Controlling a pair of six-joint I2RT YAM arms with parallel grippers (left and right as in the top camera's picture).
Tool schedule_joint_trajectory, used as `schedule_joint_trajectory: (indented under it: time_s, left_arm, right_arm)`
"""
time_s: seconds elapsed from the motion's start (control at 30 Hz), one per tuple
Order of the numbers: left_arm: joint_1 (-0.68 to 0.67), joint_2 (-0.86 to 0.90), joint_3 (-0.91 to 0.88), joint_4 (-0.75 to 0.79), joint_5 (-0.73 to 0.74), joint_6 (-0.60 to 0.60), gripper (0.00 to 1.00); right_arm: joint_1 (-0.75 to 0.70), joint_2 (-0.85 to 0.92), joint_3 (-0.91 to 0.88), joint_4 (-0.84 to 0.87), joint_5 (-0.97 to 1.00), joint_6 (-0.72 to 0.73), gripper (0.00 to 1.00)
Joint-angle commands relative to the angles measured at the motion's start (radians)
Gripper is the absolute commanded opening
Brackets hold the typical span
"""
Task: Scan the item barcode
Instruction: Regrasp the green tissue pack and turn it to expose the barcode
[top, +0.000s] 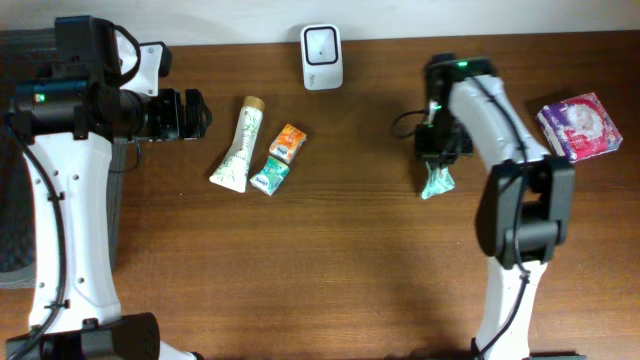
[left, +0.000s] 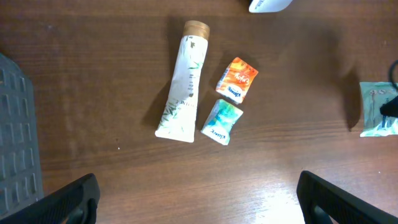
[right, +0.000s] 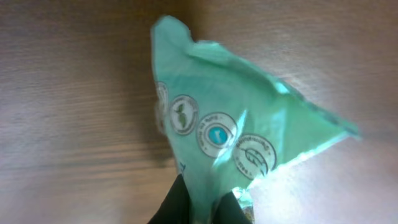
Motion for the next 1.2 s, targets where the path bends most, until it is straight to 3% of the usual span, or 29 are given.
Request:
schedule_joint_trajectory:
  time_s: [0.0, 0.13, 0.3, 0.5, 0.67, 0.7, 0.8, 0.87, 0.93, 1.03, 1.07, 1.17]
  left_arm:
    - [-0.001, 0.001, 0.003, -0.001, 0.010, 0.001, 0.99]
    - [-0.001, 0.001, 0.003, -0.001, 0.010, 0.001, 0.99]
    - [-0.001, 0.001, 0.003, -0.001, 0.010, 0.001, 0.99]
    - [-0.001, 0.001, 0.003, -0.001, 0.010, 0.001, 0.99]
    - [-0.001, 0.001, 0.003, -0.001, 0.010, 0.001, 0.99]
    - [-0.001, 0.001, 0.003, -0.001, 0.010, 0.001, 0.99]
    - [-0.001, 0.001, 0.003, -0.001, 0.010, 0.001, 0.99]
    - [-0.001, 0.001, 0.003, -0.001, 0.010, 0.001, 0.99]
    - [-0.001, 0.001, 0.003, -0.001, 0.010, 0.001, 0.99]
    - [-0.001, 0.001, 0.003, -0.001, 0.010, 0.001, 0.99]
    - [-0.001, 0.001, 0.003, -0.001, 0.010, 0.001, 0.99]
    - [-0.001, 0.001, 0.003, -0.001, 0.010, 0.001, 0.99]
  right_arm:
    - [0.115, -0.014, -0.012, -0.039, 0.423, 0.241, 0.04]
    - [0.206, 0.005, -0.107, 0.008, 0.443, 0.267, 0.04]
    - [0.294, 0.017, -0.131, 0.056, 0.310, 0.267, 0.25]
    - [0.396, 0.017, -0.127, 0.089, 0.240, 0.266, 0.29]
    - [0.400, 0.017, 0.061, -0.013, 0.165, 0.216, 0.30]
    - [0.385, 0.017, 0.121, -0.043, 0.164, 0.190, 0.40]
    - [0.308, 0.017, 0.219, -0.087, 0.088, 0.098, 0.47]
    - [0.217, 0.017, 0.231, -0.107, -0.027, 0.012, 0.46]
    - [0.128, 0.017, 0.220, -0.132, -0.130, -0.064, 0.39]
    - [0.027, 0.017, 0.190, -0.154, -0.234, -0.148, 0.09]
    - [0.000, 0.017, 0.171, -0.154, -0.242, -0.146, 0.04]
    - [-0.014, 0.017, 0.105, -0.137, -0.242, -0.147, 0.04]
